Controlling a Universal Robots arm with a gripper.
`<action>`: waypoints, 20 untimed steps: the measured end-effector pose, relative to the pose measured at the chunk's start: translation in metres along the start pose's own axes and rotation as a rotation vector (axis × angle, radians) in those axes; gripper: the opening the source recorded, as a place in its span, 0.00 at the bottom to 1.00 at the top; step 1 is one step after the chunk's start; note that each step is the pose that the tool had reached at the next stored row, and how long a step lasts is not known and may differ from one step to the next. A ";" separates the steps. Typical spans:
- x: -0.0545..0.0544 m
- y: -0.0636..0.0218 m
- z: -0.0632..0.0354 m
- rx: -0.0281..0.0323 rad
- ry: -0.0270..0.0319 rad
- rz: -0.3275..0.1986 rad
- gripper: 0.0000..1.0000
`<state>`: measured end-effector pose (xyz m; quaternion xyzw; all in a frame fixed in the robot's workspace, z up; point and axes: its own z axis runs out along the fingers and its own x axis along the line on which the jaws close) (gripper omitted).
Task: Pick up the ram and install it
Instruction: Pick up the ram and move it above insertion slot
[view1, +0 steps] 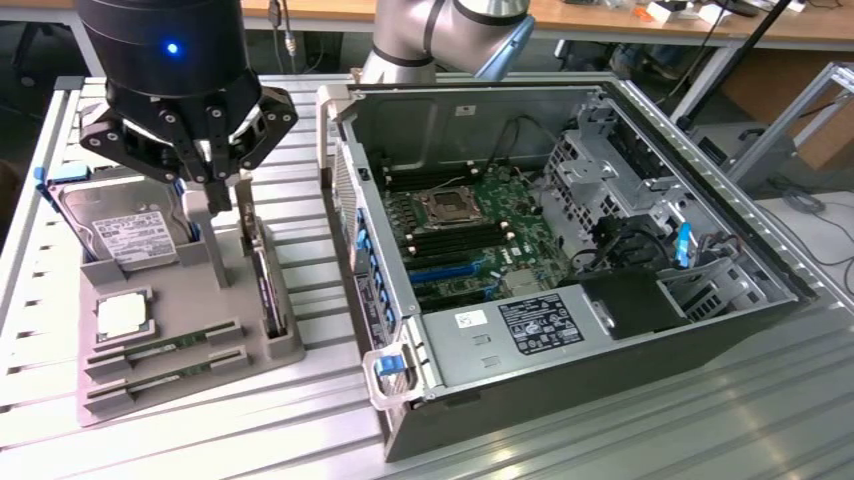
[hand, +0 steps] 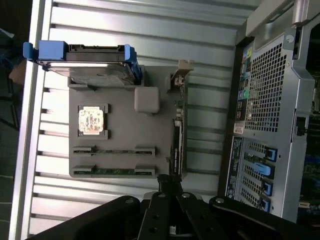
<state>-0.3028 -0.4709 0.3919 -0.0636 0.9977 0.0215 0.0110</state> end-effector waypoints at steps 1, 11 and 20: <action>0.000 0.0000 0.0000 -0.0005 0.0010 -0.022 0.10; 0.000 0.0000 0.0000 -0.0031 0.0053 -0.126 0.10; 0.000 0.0000 0.0000 -0.0056 0.0094 -0.227 0.10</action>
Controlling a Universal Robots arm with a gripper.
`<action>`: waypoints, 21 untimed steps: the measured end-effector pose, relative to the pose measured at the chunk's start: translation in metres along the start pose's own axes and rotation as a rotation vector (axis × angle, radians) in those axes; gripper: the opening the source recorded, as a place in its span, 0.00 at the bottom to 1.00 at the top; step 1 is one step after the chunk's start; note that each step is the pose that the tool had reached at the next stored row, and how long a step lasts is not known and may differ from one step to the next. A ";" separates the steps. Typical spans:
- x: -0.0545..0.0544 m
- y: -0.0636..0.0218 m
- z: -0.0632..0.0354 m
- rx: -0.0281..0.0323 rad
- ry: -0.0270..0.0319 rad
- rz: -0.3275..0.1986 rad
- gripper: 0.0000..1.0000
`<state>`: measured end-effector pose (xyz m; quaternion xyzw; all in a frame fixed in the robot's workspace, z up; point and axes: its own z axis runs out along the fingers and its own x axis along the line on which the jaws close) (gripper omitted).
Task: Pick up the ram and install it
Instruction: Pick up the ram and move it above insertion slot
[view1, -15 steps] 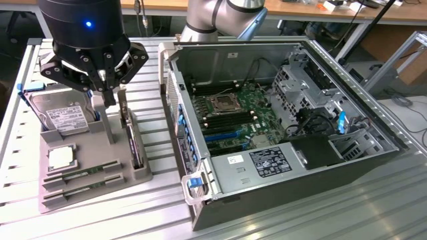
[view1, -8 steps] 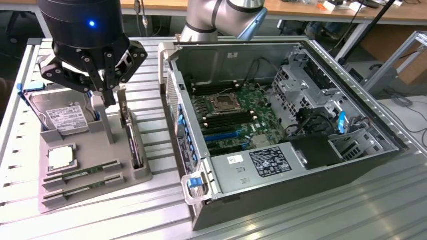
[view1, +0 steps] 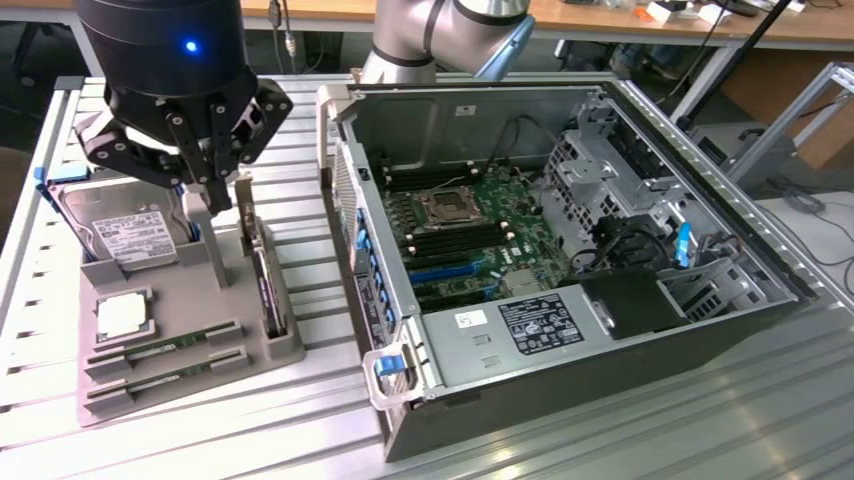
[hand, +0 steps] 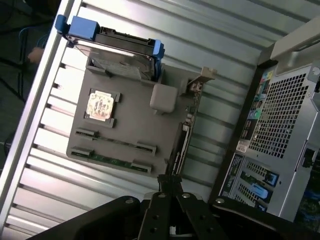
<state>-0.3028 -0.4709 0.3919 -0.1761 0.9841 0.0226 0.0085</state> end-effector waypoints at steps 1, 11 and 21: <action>0.000 0.0000 0.0000 -0.0003 0.0005 -0.013 0.10; 0.000 0.0000 0.0000 -0.0028 0.0048 -0.114 0.10; 0.000 0.0000 0.0000 -0.0054 0.0091 -0.219 0.10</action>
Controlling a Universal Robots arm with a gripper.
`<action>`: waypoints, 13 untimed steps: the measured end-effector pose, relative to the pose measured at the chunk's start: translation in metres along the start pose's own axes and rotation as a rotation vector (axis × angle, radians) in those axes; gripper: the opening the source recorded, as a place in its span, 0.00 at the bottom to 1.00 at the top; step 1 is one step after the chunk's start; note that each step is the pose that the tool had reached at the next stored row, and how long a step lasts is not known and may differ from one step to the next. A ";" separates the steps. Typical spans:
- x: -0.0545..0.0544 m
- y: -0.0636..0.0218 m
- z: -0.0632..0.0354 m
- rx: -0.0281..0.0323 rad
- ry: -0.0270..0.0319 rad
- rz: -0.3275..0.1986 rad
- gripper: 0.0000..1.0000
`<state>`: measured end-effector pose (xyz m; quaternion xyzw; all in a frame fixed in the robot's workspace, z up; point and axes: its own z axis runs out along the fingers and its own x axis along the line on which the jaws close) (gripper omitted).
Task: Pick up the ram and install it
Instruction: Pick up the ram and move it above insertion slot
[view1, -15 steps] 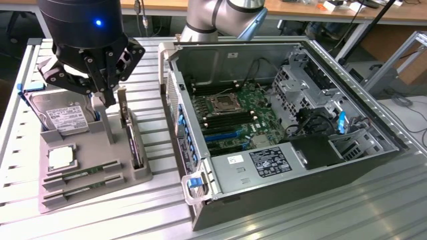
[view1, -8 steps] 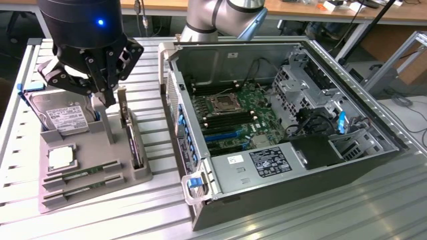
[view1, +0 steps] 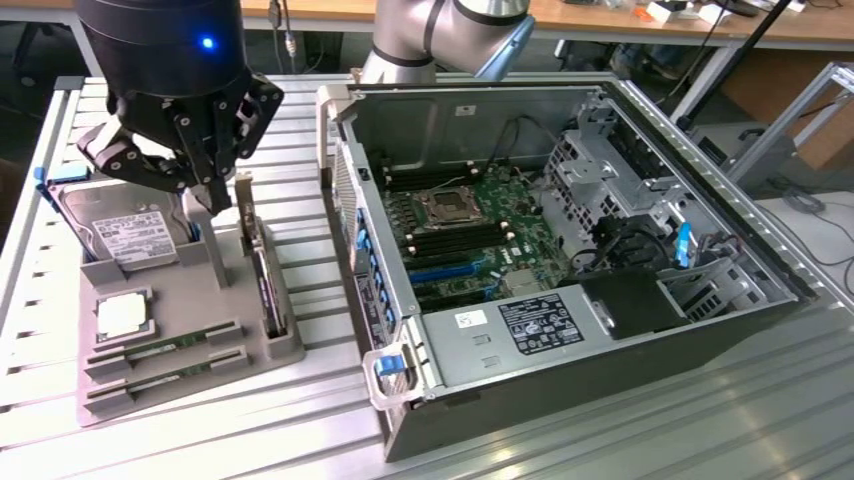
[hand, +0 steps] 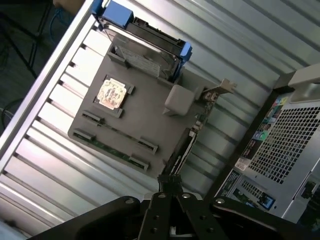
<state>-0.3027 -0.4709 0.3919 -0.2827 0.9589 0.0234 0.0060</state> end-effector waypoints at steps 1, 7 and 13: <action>0.000 0.0000 0.0000 -0.0003 0.0005 -0.010 0.10; 0.000 0.0000 0.0000 -0.0022 0.0037 -0.089 0.10; 0.000 0.0000 0.0000 -0.0044 0.0075 -0.179 0.10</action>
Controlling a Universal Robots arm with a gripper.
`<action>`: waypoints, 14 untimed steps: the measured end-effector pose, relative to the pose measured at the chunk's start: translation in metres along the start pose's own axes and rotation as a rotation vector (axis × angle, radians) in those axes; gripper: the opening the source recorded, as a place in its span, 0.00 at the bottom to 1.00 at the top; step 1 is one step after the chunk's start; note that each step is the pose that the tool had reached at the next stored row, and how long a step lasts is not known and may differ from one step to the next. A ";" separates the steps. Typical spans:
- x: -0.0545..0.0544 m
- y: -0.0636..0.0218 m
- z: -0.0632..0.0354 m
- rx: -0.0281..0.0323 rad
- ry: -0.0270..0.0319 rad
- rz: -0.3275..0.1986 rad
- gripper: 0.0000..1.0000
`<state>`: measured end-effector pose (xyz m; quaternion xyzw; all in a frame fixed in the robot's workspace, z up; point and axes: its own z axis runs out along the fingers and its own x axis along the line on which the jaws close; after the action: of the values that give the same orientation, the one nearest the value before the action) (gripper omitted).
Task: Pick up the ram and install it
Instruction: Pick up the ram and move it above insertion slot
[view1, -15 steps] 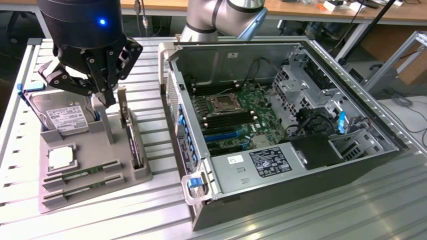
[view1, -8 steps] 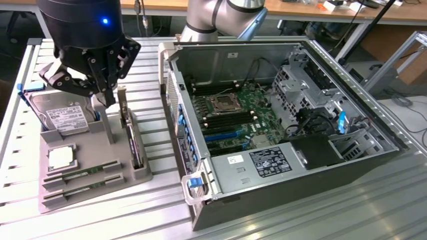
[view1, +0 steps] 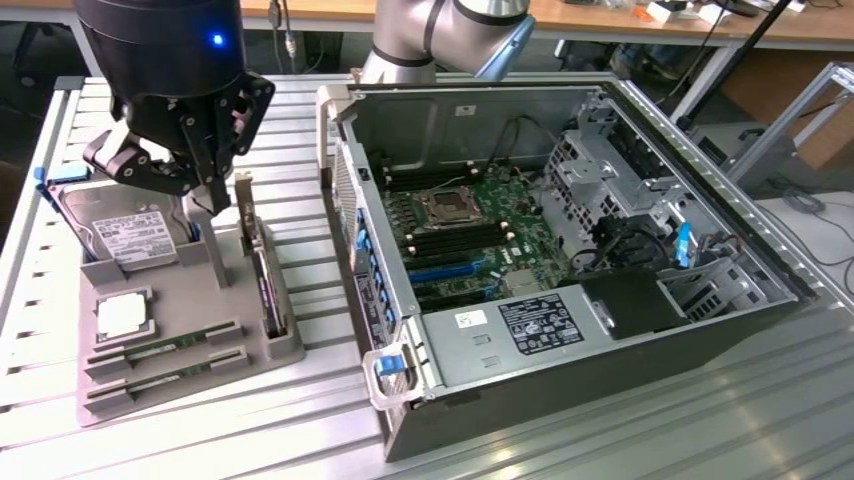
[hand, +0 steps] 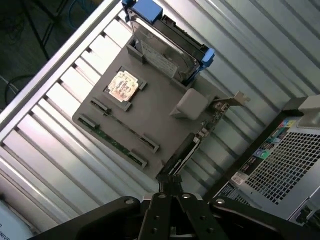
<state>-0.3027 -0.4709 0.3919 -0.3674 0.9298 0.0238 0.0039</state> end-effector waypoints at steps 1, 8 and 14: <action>0.000 0.0000 0.0000 -0.0004 0.0006 -0.016 0.10; 0.000 0.0000 0.0000 -0.0023 0.0039 -0.095 0.10; 0.000 0.0000 0.0000 -0.0042 0.0071 -0.171 0.10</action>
<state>-0.3027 -0.4709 0.3919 -0.4456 0.8949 0.0240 0.0018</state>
